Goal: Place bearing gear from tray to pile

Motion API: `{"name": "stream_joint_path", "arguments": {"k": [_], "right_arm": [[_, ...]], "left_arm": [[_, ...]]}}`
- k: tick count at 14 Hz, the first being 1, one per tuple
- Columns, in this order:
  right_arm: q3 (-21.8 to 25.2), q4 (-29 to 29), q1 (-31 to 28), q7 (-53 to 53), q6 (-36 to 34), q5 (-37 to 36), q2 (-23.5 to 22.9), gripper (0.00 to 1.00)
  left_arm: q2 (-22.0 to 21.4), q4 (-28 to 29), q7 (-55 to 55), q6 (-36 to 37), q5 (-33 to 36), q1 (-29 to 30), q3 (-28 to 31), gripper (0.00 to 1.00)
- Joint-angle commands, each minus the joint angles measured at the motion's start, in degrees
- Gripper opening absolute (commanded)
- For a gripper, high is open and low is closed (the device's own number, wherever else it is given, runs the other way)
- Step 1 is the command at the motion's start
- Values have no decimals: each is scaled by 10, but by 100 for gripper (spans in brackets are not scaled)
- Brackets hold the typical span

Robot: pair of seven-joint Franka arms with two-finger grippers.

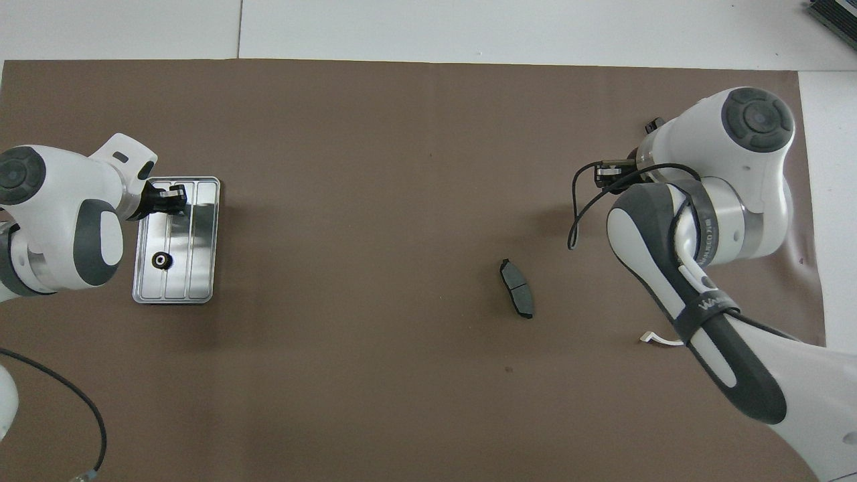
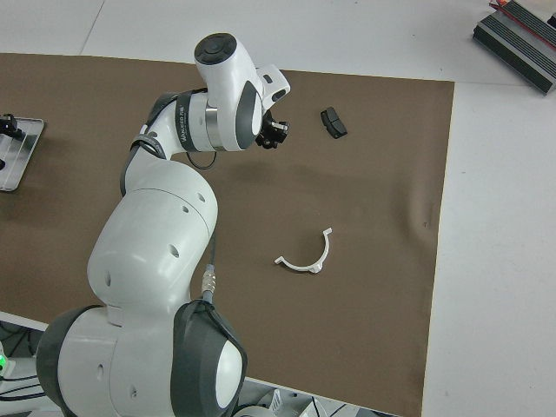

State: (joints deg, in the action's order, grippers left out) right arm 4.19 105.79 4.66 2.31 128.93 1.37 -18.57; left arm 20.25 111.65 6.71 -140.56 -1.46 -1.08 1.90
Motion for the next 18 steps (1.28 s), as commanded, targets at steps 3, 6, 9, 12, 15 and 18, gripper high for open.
{"name": "stream_joint_path", "arguments": {"k": [3, 6, 9, 12, 15, 18], "right_arm": [[-10, 43, -47, -55, 65, 21, -9, 0], [-10, 68, -56, -73, 100, 21, -11, 0], [-10, 75, -56, -74, 117, 21, -16, 20], [-11, 75, -56, -72, 118, 21, -16, 100], [-12, 67, -49, -68, 115, 30, -9, 100], [-17, 50, -23, -29, 78, 31, 14, 100]], "left_arm": [[9, -86, 70, 109, -5, -61, 3, 0], [7, -86, 239, 114, -5, -157, 3, 0], [5, -82, 354, 109, -5, -243, 2, 0], [8, -85, 410, 100, -5, -320, 3, 0], [18, -86, 447, 64, -6, -385, 3, 0], [44, -105, 457, 50, -7, -431, 2, 0]]}}
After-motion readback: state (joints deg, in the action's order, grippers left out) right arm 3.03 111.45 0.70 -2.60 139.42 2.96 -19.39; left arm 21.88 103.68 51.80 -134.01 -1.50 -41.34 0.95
